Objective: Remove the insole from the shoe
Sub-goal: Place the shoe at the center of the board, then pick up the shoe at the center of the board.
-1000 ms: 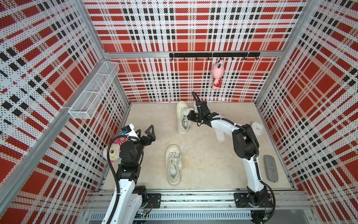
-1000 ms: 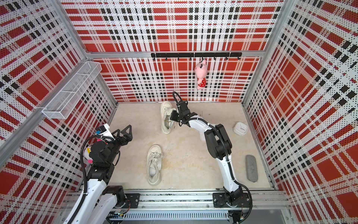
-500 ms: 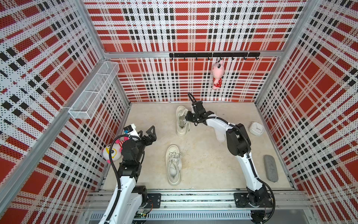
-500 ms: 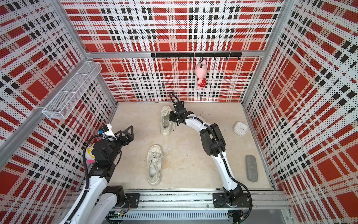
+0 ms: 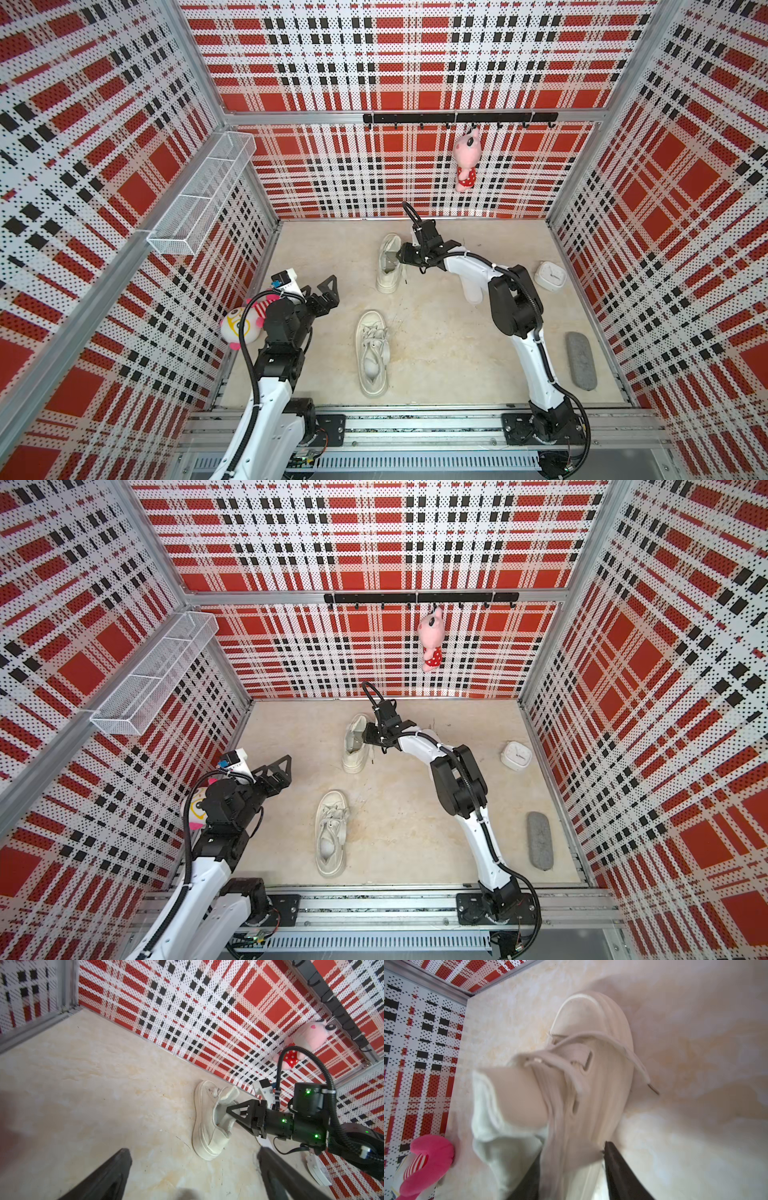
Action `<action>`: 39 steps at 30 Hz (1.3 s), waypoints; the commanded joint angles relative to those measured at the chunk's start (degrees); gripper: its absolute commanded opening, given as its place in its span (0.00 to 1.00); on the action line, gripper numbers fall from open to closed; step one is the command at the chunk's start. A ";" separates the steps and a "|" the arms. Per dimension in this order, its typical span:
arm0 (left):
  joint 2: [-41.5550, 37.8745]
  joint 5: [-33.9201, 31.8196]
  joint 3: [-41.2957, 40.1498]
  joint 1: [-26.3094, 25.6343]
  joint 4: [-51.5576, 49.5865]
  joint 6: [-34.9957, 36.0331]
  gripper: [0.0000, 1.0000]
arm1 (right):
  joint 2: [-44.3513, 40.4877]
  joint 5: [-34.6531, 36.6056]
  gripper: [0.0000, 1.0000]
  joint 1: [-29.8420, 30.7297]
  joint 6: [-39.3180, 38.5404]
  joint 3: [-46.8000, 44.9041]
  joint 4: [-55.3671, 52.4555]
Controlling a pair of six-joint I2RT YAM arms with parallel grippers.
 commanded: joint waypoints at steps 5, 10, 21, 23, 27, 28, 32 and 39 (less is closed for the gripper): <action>-0.66 -10.90 -0.48 -20.74 -7.78 -9.94 0.97 | -23.57 5.55 0.60 0.55 -3.21 -19.12 7.52; -0.73 -30.17 -1.08 -38.78 -15.07 -19.92 0.92 | -38.36 8.76 0.69 0.53 -3.80 -35.89 11.00; 7.09 -32.98 -0.54 -52.68 -24.93 -29.85 0.92 | -59.42 14.49 0.86 0.49 -4.88 -52.92 4.46; 7.86 -32.70 -1.22 -53.93 -24.95 -31.05 0.91 | -60.93 15.53 0.87 0.53 -4.73 -53.90 4.07; 9.52 -33.48 -1.69 -55.87 -25.39 -32.30 0.83 | -61.23 16.47 0.87 0.49 -4.79 -54.37 4.14; 10.05 -33.94 -1.80 -56.18 -25.93 -32.50 0.80 | -61.01 16.42 0.87 0.49 -4.64 -54.24 4.22; 12.93 -36.60 -1.95 -56.83 -26.77 -32.83 0.68 | -59.88 15.55 0.87 0.49 -4.21 -53.97 5.26; 16.69 -39.30 -0.44 -56.91 -25.80 -29.77 0.48 | -59.31 15.61 0.87 0.49 -4.20 -53.62 5.20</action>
